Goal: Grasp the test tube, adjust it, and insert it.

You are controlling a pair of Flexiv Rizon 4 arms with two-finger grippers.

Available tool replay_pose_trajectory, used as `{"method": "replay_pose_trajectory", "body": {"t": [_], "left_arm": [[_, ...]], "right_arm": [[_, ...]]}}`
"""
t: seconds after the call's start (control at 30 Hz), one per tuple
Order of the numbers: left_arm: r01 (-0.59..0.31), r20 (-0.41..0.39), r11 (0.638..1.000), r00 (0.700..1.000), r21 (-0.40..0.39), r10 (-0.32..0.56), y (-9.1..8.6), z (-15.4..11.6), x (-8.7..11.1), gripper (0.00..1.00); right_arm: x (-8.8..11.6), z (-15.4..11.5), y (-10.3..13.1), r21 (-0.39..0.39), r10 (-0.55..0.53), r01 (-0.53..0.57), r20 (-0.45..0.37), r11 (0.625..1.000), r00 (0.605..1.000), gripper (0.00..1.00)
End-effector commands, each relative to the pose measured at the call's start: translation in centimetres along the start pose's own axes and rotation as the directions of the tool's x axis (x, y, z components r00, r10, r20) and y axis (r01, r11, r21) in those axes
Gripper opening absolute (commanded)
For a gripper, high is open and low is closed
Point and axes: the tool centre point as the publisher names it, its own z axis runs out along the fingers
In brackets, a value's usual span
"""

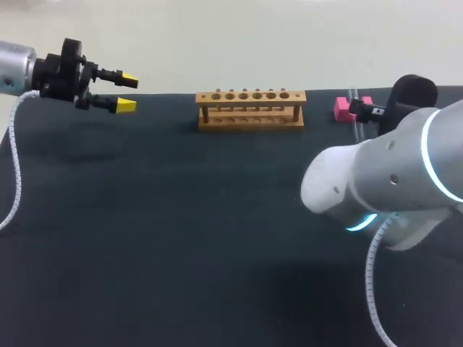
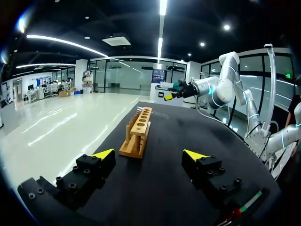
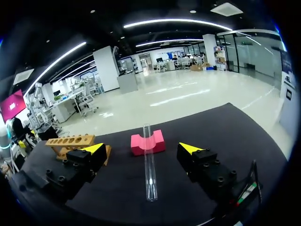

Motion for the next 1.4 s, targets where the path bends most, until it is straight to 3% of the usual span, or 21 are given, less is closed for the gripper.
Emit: {"method": "replay_pose_trajectory", "body": {"t": [0.03, 0.33, 0.67, 1.4], "left_arm": [[-0.001, 0.001, 1.000, 1.000, 0.007, 0.001, 0.3, 0.0, 0.1, 1.00], [-0.001, 0.001, 1.000, 1.000, 0.007, 0.001, 0.3, 0.0, 0.1, 1.00], [-0.001, 0.001, 1.000, 1.000, 0.007, 0.001, 0.3, 0.0, 0.1, 1.00], [-0.001, 0.001, 1.000, 1.000, 0.007, 0.001, 0.3, 0.0, 0.1, 1.00]], "right_arm": [[-0.1, 0.9, 0.5, 0.245, -0.034, 0.040, -0.030, 0.969, 0.999, 1.00], [0.8, 1.4, 0.7, 0.234, -0.109, 0.125, -0.083, 0.964, 0.991, 1.00], [2.0, 2.7, 1.1, 0.168, -0.187, 0.213, -0.156, 0.963, 0.970, 1.00], [4.2, 6.2, 0.1, 0.087, -0.160, 0.177, -0.176, 0.980, 0.971, 1.00]]}}
